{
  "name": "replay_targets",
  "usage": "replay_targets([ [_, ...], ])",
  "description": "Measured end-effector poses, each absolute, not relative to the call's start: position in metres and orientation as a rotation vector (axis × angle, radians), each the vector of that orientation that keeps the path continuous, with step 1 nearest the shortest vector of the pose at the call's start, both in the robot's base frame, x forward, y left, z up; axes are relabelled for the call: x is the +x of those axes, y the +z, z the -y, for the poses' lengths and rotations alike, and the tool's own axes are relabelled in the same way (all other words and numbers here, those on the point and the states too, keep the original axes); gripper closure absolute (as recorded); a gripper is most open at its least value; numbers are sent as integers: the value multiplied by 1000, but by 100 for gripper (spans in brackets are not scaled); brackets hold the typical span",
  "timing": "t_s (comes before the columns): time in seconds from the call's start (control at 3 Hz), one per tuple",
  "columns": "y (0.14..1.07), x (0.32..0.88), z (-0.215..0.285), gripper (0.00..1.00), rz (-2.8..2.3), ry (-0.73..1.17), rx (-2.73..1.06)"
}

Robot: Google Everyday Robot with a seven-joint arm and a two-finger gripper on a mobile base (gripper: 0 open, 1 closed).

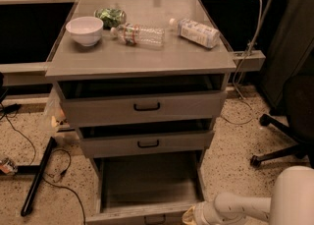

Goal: Close bottom drawer

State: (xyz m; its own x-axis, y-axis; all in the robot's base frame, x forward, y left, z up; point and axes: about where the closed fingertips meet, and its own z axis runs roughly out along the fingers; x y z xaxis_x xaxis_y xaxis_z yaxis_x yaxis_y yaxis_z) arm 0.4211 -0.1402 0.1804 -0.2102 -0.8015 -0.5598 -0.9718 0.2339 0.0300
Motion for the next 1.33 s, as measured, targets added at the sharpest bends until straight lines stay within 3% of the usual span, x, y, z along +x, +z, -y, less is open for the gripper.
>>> replay_targets([
  [0.33,179,421,140,12,-2082,541,-1616],
  [0.67,167,433,135,13,-2047,588,-1607],
  [1.33,162,464,134,59,-2016,592,-1615],
])
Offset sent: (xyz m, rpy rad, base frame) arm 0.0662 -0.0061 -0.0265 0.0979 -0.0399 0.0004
